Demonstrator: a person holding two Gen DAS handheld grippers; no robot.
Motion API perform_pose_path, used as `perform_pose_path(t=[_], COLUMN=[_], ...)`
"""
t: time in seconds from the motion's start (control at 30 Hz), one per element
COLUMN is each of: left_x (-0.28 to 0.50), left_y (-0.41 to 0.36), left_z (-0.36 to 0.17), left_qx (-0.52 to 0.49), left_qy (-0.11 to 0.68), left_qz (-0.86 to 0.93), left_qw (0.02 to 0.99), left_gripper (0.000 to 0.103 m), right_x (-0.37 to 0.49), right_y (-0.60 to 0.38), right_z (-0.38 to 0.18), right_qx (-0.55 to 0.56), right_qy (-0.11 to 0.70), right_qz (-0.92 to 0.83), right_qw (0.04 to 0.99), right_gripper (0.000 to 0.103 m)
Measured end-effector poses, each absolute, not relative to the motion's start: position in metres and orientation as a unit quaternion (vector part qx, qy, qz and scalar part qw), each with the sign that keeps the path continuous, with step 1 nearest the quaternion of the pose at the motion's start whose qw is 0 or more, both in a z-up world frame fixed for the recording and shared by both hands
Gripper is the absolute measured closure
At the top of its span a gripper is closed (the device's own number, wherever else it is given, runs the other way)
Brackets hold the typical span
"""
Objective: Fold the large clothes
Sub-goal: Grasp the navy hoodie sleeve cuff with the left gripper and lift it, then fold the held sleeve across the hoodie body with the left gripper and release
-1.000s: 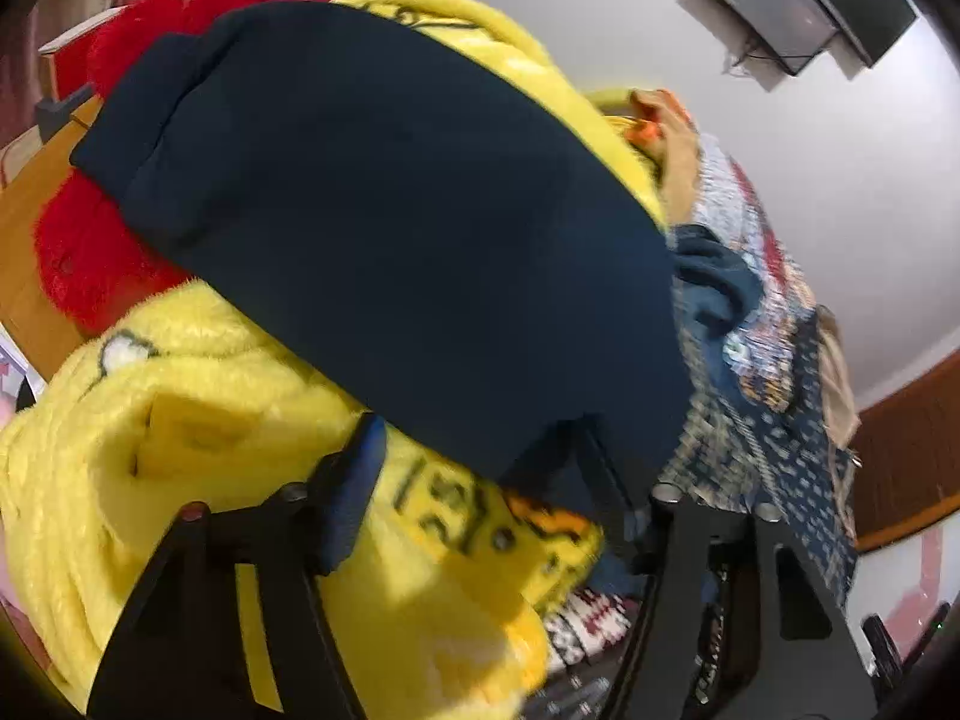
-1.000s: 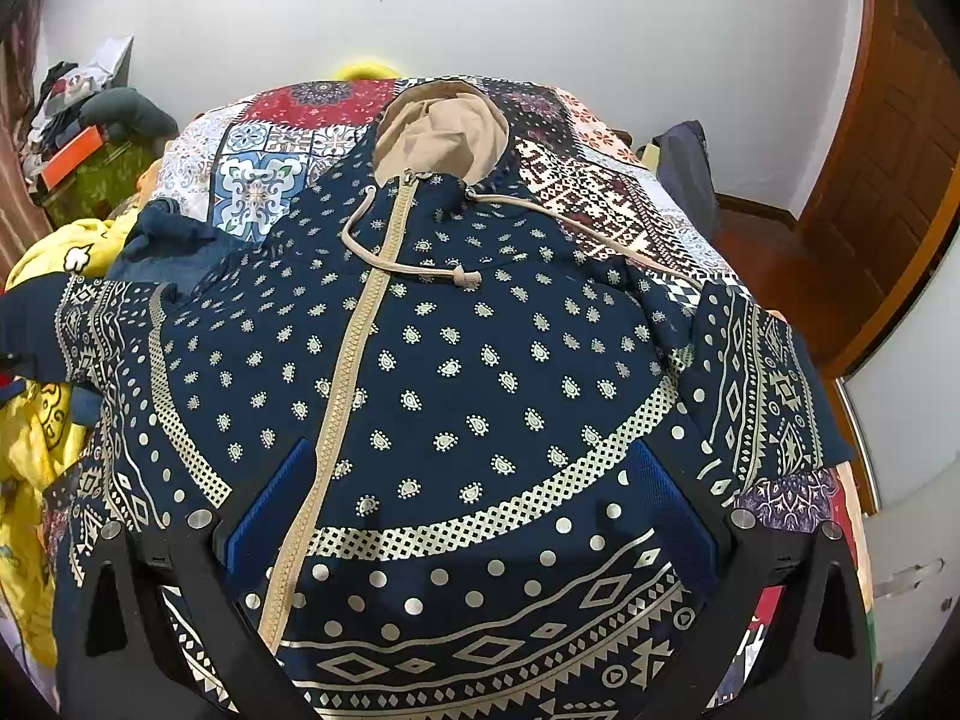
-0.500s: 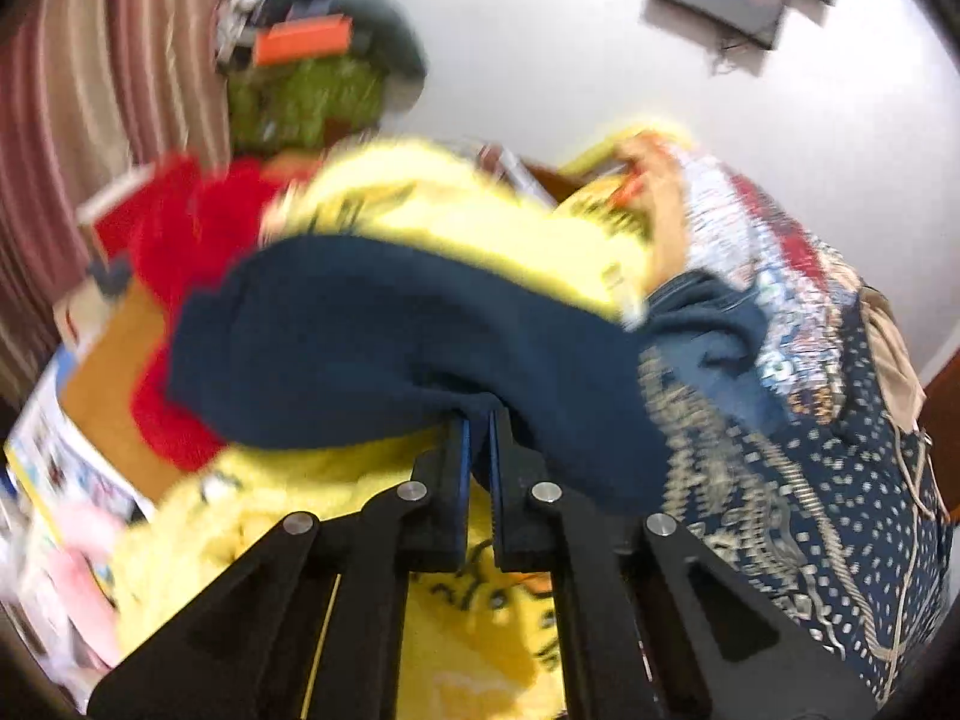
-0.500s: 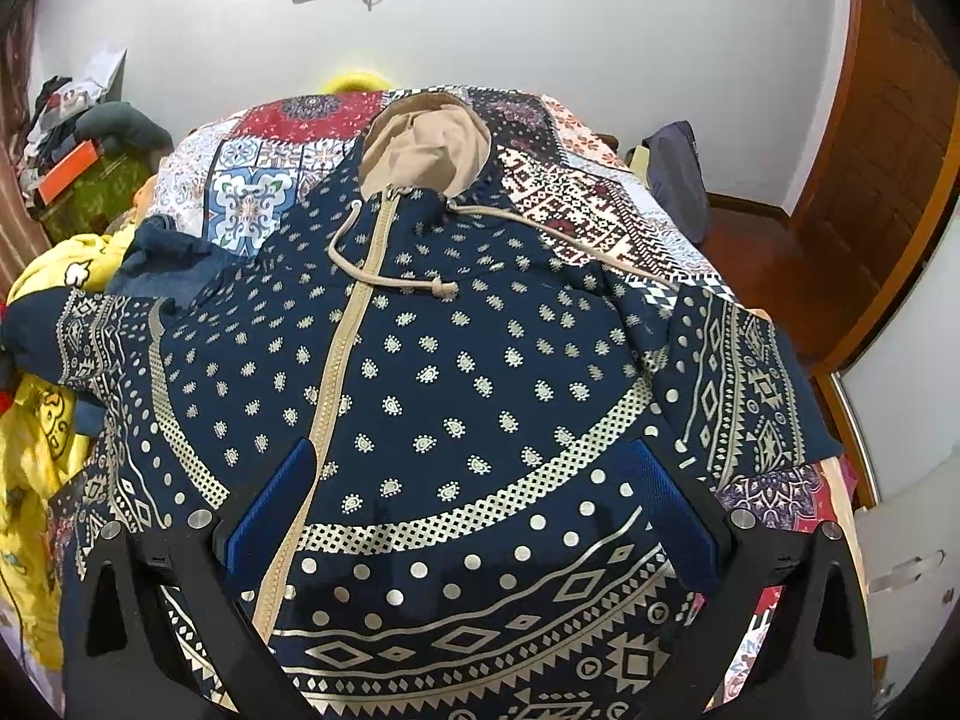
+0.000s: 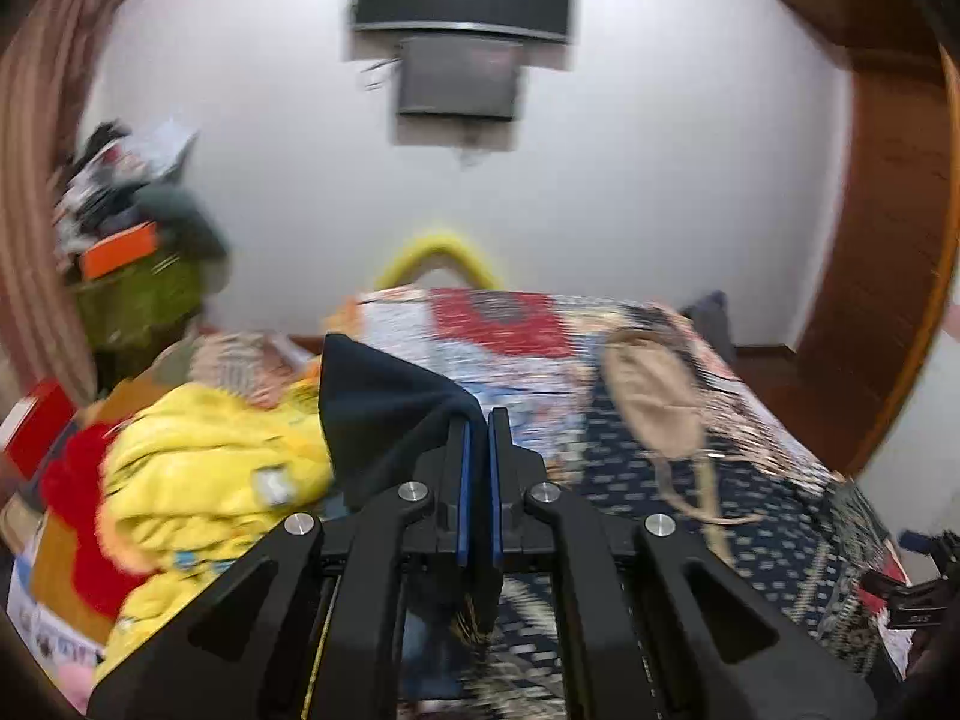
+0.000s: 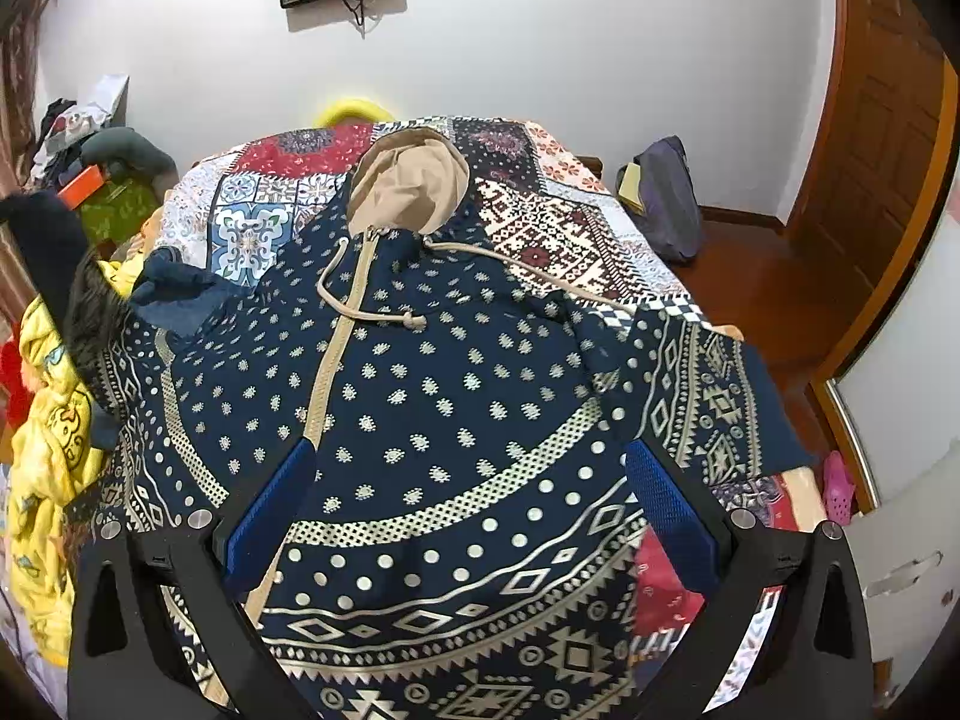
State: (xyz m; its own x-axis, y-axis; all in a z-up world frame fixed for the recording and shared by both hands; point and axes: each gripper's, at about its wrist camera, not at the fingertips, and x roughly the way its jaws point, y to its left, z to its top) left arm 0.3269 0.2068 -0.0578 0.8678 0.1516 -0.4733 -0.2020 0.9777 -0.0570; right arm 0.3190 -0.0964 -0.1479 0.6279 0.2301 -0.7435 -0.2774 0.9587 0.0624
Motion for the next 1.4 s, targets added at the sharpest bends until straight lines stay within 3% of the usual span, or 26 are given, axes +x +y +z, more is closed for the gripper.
perform_pose_path(t=[0.2, 0.33, 0.57, 0.73, 0.83, 0.9, 0.97, 1.4], left_x=[0.364, 0.385, 0.384, 0.376, 0.370, 0.362, 0.356, 0.311], left_y=[0.103, 0.049, -0.012, -0.020, -0.010, -0.003, 0.006, 0.128], left_z=[-0.084, -0.133, -0.220, -0.248, -0.245, -0.239, -0.231, -0.170], left_qx=[0.014, 0.043, 0.077, 0.059, 0.042, 0.033, 0.036, 0.038], left_qy=[0.278, 0.346, 0.455, 0.503, 0.506, 0.508, 0.501, 0.418], left_qz=[0.006, -0.047, -0.105, -0.109, -0.111, -0.112, -0.096, 0.017], left_qw=[0.960, 0.936, 0.881, 0.855, 0.854, 0.854, 0.859, 0.907], left_gripper=[0.099, 0.099, 0.099, 0.098, 0.093, 0.082, 0.050, 0.035], right_x=[0.316, 0.311, 0.308, 0.305, 0.303, 0.301, 0.300, 0.306], right_y=[-0.112, -0.121, -0.128, -0.127, -0.123, -0.118, -0.112, -0.019], right_z=[-0.146, -0.150, -0.166, -0.170, -0.166, -0.161, -0.155, -0.129], right_qx=[-0.034, -0.042, -0.056, -0.062, -0.069, -0.075, -0.079, -0.116], right_qy=[0.406, 0.407, 0.421, 0.428, 0.426, 0.421, 0.417, 0.391], right_qz=[0.143, 0.145, 0.149, 0.150, 0.152, 0.155, 0.161, 0.228], right_qw=[0.902, 0.901, 0.893, 0.889, 0.889, 0.890, 0.891, 0.884], right_gripper=[0.001, 0.001, 0.001, 0.001, 0.001, 0.001, 0.001, 0.001])
